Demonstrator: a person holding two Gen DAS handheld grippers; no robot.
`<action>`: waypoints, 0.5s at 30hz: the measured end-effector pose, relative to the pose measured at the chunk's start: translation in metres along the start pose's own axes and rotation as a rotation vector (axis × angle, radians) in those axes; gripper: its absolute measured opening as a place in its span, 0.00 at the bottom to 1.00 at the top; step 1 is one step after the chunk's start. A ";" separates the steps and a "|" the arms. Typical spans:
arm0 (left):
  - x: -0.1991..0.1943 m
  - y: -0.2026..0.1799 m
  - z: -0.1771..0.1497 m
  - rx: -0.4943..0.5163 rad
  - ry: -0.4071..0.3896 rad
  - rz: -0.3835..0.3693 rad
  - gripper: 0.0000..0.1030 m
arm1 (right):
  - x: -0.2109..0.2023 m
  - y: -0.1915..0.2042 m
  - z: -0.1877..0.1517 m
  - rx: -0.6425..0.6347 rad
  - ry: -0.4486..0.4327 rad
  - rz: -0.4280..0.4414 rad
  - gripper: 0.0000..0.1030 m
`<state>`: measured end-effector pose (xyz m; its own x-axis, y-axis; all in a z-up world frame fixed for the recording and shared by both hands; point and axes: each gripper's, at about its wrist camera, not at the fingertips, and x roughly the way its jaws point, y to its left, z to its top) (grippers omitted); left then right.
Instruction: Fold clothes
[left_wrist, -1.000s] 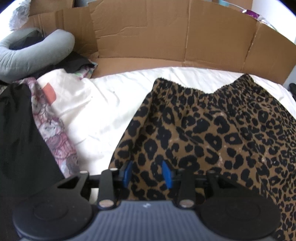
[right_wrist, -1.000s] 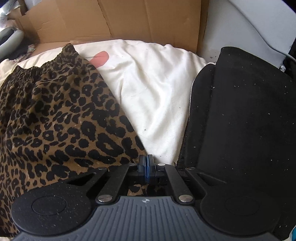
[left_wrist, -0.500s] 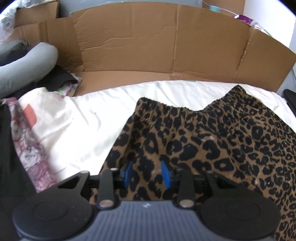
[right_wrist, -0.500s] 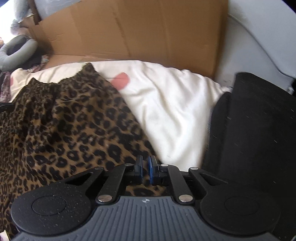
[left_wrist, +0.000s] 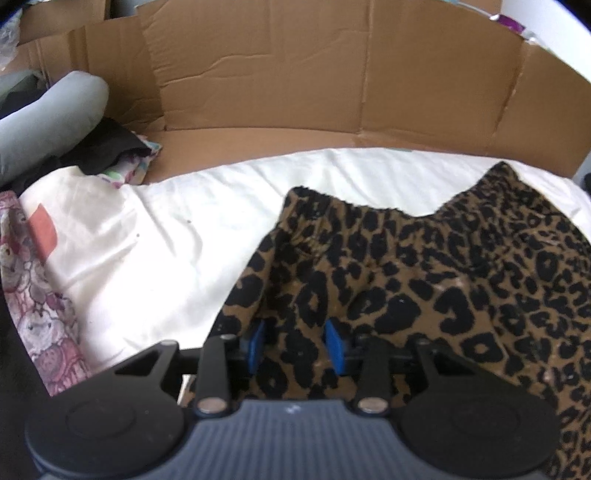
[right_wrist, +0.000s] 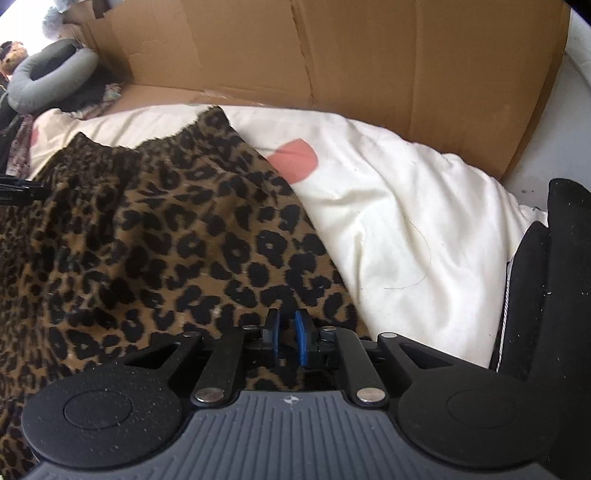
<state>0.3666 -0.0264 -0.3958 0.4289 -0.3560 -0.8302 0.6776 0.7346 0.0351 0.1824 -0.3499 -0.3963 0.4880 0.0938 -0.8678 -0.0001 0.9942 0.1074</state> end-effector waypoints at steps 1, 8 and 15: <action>0.001 0.002 0.001 -0.009 -0.001 0.012 0.39 | 0.001 -0.002 -0.001 0.000 -0.001 -0.005 0.14; -0.009 -0.002 0.001 -0.020 0.003 0.064 0.39 | -0.002 -0.003 0.005 0.012 0.002 -0.040 0.15; -0.030 -0.027 0.013 0.025 -0.042 0.012 0.37 | -0.009 0.014 0.022 -0.002 -0.055 0.024 0.23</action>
<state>0.3428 -0.0427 -0.3645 0.4612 -0.3716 -0.8058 0.6868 0.7244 0.0590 0.1974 -0.3379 -0.3757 0.5353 0.1145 -0.8369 -0.0140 0.9918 0.1268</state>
